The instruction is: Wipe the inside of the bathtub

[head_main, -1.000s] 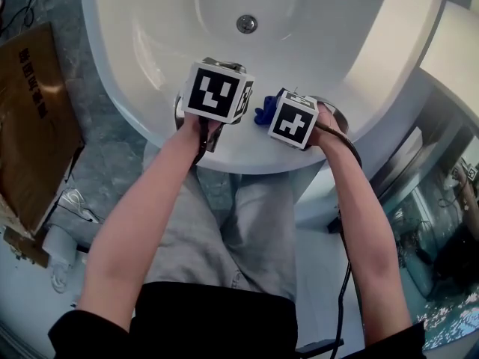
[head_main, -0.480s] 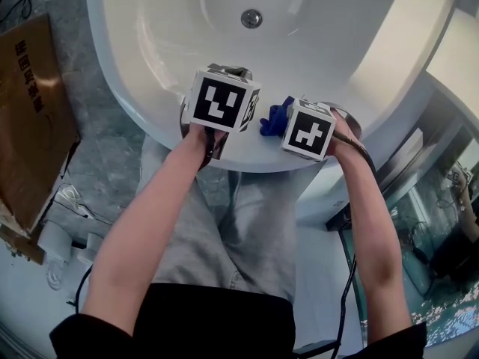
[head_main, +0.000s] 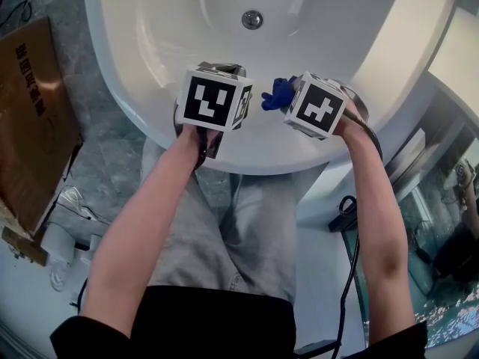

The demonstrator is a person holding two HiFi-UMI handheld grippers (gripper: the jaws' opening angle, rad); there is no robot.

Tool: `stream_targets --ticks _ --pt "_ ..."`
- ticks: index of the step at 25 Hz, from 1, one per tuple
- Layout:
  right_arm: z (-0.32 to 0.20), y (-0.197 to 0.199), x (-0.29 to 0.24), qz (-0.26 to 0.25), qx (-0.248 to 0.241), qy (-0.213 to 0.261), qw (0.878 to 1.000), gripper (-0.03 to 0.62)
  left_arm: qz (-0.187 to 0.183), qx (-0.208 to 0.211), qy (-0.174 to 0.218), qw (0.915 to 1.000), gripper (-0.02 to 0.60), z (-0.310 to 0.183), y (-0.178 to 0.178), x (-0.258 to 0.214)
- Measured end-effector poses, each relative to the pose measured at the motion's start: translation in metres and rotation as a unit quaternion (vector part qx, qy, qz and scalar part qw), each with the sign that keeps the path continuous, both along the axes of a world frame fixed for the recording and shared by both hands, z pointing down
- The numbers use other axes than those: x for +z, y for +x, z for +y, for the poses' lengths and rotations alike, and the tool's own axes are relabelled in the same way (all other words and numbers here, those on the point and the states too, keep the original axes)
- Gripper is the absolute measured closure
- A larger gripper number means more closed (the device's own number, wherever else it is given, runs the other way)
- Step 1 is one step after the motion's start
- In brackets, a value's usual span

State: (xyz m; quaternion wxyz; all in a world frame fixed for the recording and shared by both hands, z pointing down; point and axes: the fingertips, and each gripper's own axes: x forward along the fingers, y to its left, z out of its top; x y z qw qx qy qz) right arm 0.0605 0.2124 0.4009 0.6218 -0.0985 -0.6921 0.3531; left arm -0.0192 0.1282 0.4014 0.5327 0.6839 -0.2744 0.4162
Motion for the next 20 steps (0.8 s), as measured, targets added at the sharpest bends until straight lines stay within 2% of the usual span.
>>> stream_targets --ticks 4,7,9,11,13,16,20 --pt "-0.044 0.008 0.016 0.011 0.015 0.038 0.999 0.526 0.005 -0.008 0.004 0.9999 0.578 -0.016 0.001 -0.003" --pt "-0.068 0.022 0.047 0.027 0.022 0.061 0.998 0.526 0.024 -0.013 0.006 0.9996 0.578 -0.019 0.016 0.003" --pt "-0.084 0.027 0.077 0.025 0.022 0.078 0.996 0.526 0.034 -0.033 0.005 0.9989 0.578 -0.025 0.026 0.018" --pt "-0.088 0.023 0.107 0.011 0.017 0.076 0.997 0.526 0.029 -0.058 0.002 0.9979 0.578 -0.027 0.03 0.04" --pt "-0.082 0.03 0.136 0.017 -0.003 0.064 0.998 0.526 0.023 -0.071 -0.003 0.9972 0.578 -0.022 0.035 0.063" --pt "-0.099 0.044 0.18 0.032 -0.042 0.077 0.996 0.526 0.014 -0.085 0.001 0.9963 0.578 -0.033 0.036 0.094" --pt "-0.105 0.054 0.215 0.037 -0.087 0.086 0.992 0.526 0.019 -0.124 -0.02 0.992 0.578 -0.026 0.046 0.118"
